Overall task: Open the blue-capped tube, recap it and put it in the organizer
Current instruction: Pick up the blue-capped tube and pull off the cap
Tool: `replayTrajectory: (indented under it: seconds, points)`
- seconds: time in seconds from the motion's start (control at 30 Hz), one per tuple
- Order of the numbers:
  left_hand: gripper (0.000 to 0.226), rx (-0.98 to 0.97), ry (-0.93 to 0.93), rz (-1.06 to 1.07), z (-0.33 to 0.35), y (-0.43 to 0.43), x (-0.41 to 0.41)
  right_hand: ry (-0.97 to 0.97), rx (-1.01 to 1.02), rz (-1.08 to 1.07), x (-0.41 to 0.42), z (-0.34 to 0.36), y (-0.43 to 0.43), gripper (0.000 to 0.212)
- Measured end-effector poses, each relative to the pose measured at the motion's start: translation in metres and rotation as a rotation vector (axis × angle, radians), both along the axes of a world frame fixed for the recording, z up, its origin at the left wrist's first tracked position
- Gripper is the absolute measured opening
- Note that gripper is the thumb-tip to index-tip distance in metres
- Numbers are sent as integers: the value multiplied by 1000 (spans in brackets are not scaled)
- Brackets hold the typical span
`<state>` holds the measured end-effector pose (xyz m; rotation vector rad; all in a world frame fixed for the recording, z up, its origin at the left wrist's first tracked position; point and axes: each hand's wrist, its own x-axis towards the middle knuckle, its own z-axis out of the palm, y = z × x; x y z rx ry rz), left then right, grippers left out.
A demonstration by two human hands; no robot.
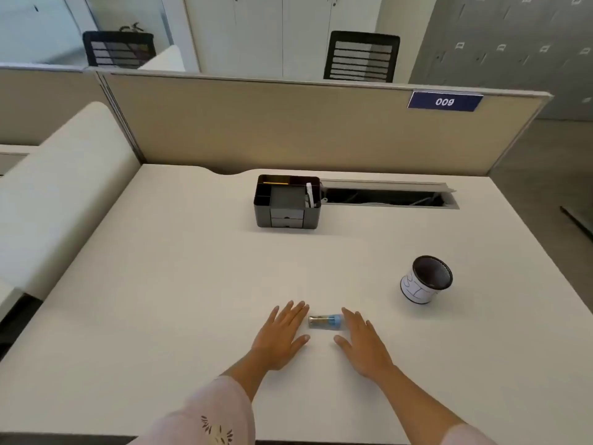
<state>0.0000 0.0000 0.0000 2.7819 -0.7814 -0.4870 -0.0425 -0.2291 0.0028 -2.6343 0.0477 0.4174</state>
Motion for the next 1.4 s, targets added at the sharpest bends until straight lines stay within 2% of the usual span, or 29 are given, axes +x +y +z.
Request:
replayTrajectory:
  seconds: [0.07,0.23,0.33,0.57,0.73,0.97,1.13,1.27,1.4]
  points:
    - [67,-3,-5,17,0,-2,1,-47,66,-43,3,0,-1,62]
    - [69,7,29,32,-3,-5,1,-87,78,-52,10,0,3,57]
    - [69,-21,32,39,-4,-5,3,-131,27,-4,15,-1,2,52]
    - [66,-130,-21,33,4,-10,3,-153,-111,69,24,4,7,28]
    - [61,-218,-97,7,15,-7,12,-156,73,-10,28,19,18,21]
    - [32,-334,-340,-43,44,-5,30,-111,352,-116,29,51,26,17]
    - [26,-430,-348,29,58,-15,25,-146,397,-227,29,72,33,30]
    - [30,-553,-322,96,70,-22,14,-277,344,-286,31,84,37,48]
    - [37,-636,-314,199,83,-28,9,-356,426,-342,34,91,43,58]
